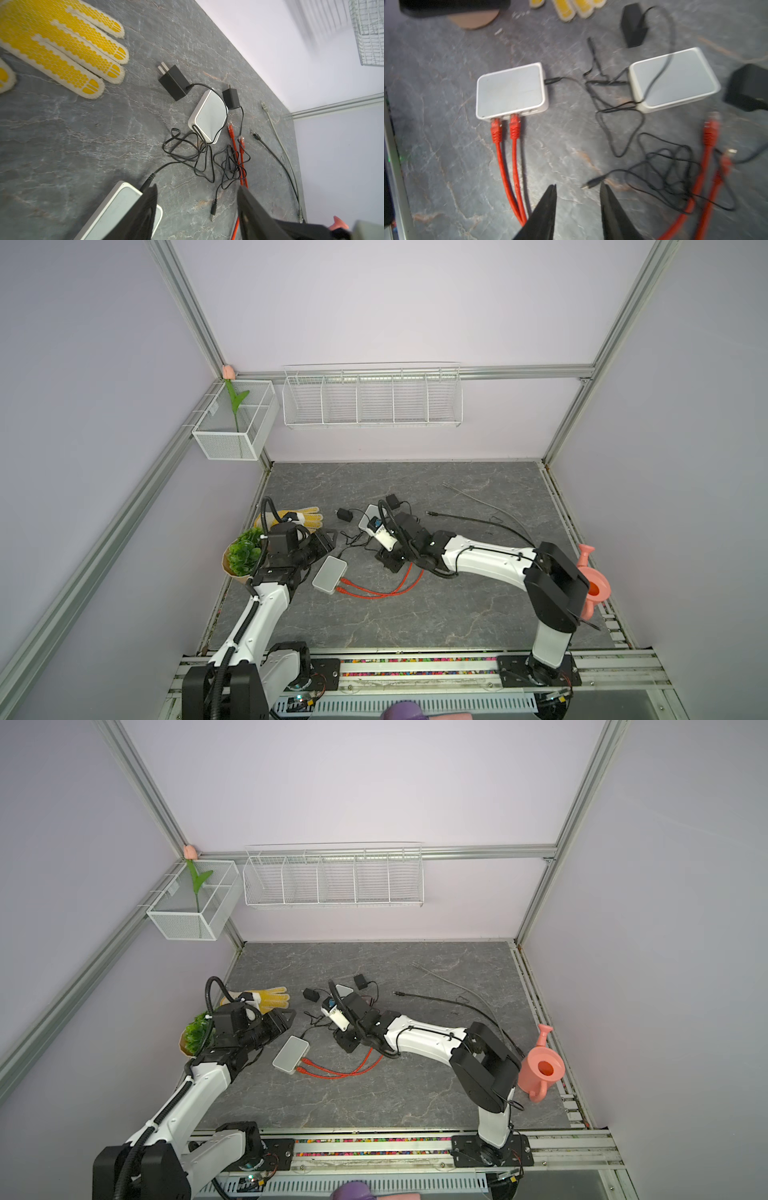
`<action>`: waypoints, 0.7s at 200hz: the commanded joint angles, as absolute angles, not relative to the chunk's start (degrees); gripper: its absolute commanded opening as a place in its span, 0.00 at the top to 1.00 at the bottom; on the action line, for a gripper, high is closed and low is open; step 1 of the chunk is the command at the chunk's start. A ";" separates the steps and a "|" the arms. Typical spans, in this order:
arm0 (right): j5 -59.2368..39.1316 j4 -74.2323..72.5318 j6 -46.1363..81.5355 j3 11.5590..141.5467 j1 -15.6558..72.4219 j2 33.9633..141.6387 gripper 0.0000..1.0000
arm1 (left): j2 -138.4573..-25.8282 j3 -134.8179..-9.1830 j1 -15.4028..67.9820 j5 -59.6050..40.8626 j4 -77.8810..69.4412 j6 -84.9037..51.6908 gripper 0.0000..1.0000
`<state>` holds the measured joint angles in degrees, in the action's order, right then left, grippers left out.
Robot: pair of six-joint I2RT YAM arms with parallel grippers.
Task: Insert the plug into the switch port
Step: 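Open the right gripper and withdraw it while the left gripper releases the box, then grasp the farther white router box with the left gripper while right hovers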
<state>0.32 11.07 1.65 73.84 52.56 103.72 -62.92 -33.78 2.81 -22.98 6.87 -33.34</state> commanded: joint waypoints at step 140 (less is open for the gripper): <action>6.68 17.11 10.45 71.10 39.09 99.02 0.51 | -124.33 -98.33 20.80 -6.73 34.74 -15.27 0.25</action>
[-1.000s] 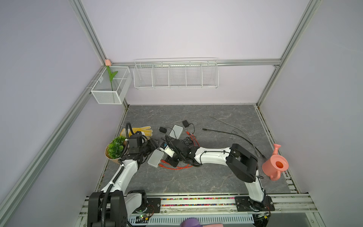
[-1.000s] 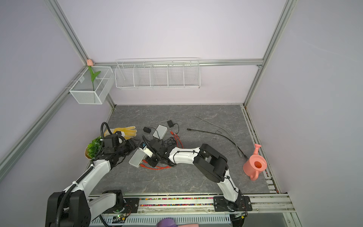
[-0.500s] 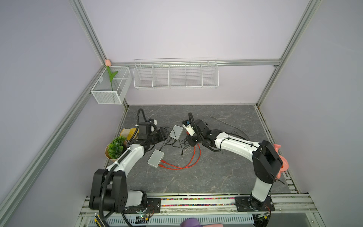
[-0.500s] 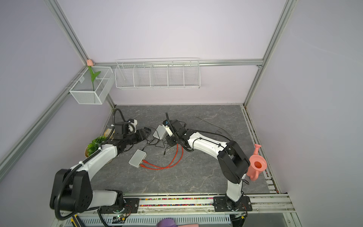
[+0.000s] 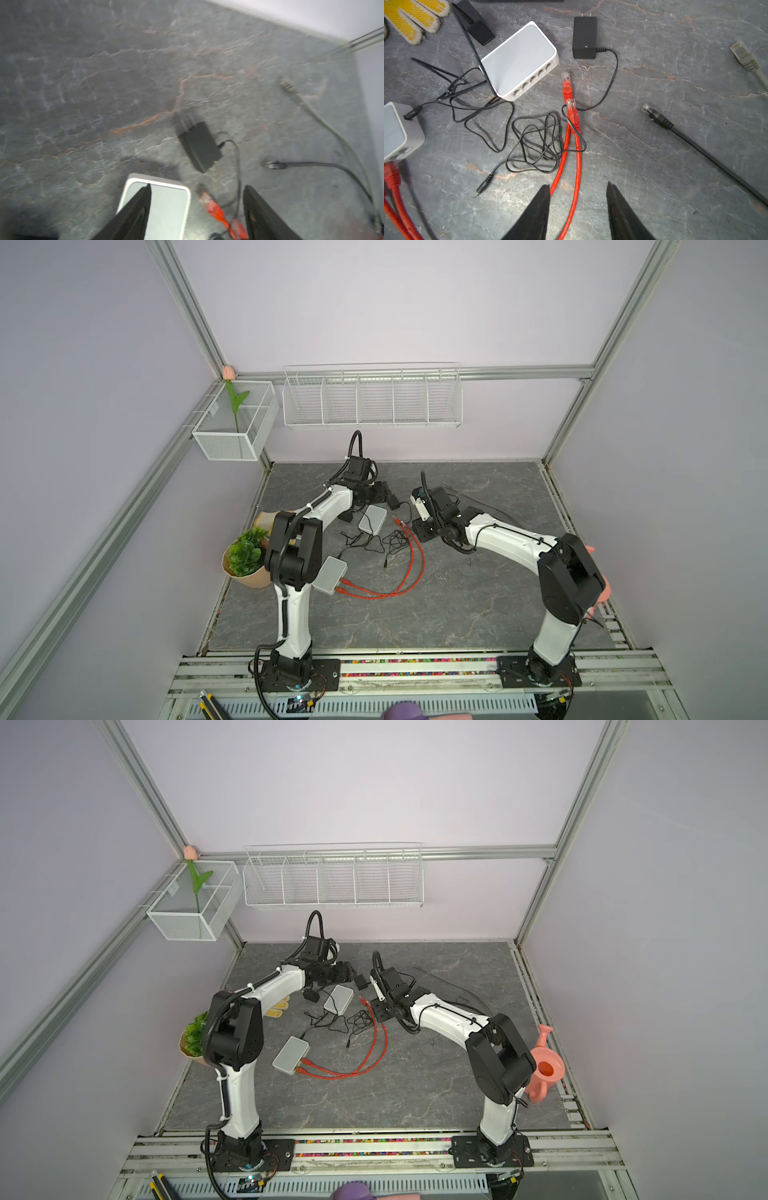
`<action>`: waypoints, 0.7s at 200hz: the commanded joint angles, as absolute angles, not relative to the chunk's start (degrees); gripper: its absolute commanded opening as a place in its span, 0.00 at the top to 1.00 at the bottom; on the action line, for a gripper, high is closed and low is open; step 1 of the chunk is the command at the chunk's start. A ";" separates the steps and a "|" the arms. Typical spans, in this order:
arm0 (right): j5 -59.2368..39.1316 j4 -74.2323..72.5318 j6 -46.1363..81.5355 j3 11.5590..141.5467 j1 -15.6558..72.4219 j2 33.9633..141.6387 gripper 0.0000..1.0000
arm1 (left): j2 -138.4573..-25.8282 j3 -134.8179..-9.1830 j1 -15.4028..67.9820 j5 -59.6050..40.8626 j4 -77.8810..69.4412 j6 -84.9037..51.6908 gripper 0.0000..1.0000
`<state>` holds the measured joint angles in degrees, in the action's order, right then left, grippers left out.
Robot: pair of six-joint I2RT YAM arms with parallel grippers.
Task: Insert the plug into the switch port
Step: 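Grasp the farther white router box with the left gripper while right hovers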
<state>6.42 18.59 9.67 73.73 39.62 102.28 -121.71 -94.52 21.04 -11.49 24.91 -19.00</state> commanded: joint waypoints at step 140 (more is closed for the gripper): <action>3.61 14.44 11.55 65.89 38.66 97.54 0.51 | -122.26 -87.31 23.87 -5.30 36.13 -12.30 0.04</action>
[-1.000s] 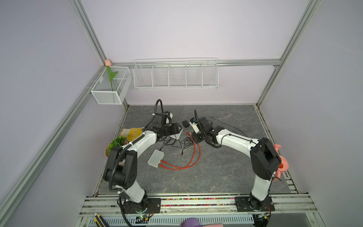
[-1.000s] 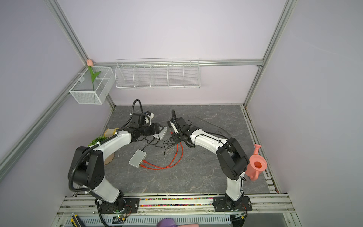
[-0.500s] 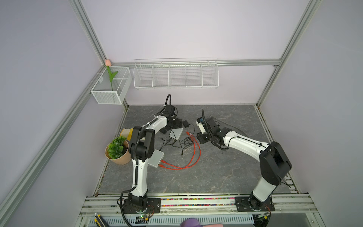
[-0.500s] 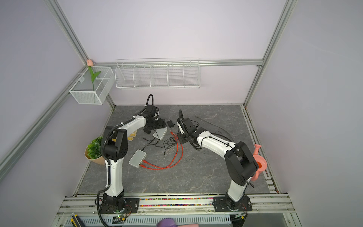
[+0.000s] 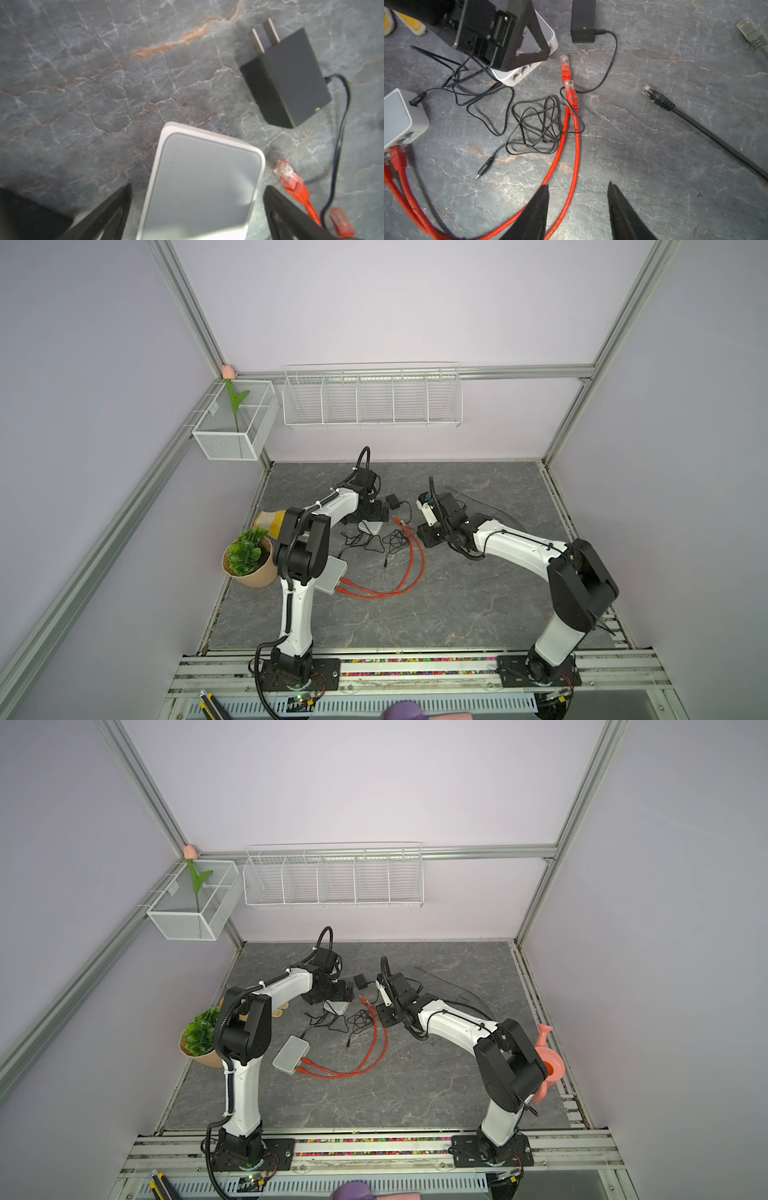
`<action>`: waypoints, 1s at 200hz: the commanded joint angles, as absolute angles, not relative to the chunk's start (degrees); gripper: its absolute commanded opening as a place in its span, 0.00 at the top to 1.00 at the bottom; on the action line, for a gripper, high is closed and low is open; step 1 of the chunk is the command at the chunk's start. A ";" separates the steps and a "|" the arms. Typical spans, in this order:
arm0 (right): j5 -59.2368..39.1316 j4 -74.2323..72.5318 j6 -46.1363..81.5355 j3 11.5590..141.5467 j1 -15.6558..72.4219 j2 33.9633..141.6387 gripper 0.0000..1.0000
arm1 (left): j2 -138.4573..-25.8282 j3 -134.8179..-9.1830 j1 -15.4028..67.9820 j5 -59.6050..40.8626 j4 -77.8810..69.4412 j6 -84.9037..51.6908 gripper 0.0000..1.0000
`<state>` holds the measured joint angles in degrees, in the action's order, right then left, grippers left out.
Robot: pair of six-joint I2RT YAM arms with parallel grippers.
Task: Insert the plug into the switch port
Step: 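Grasp the farther white router box with the left gripper while right hovers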
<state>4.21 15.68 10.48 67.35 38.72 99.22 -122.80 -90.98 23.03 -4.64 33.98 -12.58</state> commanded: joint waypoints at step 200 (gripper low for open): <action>0.01 19.03 10.91 68.70 42.16 95.70 0.53 | -94.78 -79.89 24.16 -6.05 27.75 -12.35 0.92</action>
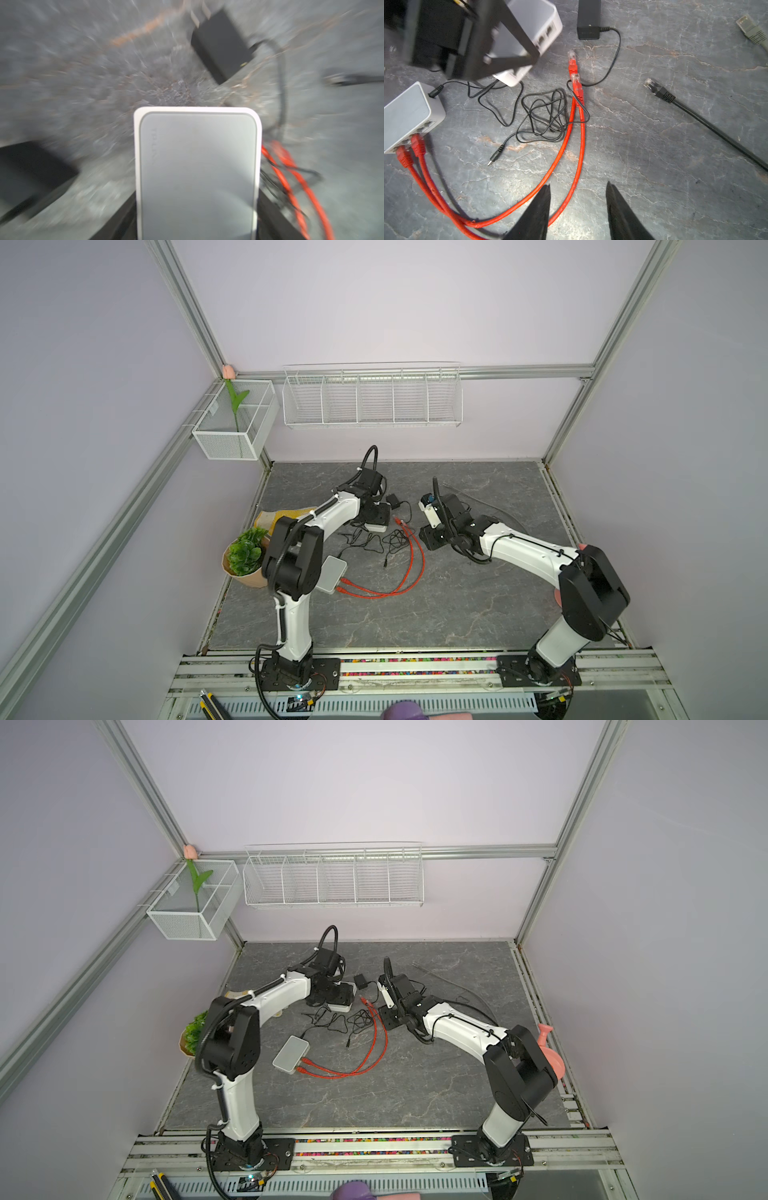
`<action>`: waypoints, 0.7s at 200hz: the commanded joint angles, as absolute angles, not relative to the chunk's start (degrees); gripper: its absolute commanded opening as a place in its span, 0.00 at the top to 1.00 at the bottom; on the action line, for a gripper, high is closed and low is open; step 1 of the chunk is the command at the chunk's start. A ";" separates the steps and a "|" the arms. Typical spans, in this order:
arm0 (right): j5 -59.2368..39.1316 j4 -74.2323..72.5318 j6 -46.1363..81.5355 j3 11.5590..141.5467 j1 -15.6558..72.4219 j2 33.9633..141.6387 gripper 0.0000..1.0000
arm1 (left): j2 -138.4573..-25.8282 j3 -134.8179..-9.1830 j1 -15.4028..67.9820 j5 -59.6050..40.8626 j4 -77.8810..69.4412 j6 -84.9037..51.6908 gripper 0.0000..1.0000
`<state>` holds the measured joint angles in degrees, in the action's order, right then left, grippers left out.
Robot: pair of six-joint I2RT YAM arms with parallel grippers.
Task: Insert the plug into the switch port
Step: 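Grasp the farther white router box with the left gripper while right hovers, then grasp the thin black power cord plug with the right gripper while left lifts box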
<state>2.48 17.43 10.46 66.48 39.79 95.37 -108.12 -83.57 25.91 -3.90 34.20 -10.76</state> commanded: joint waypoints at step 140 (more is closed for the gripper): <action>7.16 37.83 37.10 92.69 54.10 121.19 0.59 | -45.49 -43.42 26.59 9.38 17.39 -18.84 1.00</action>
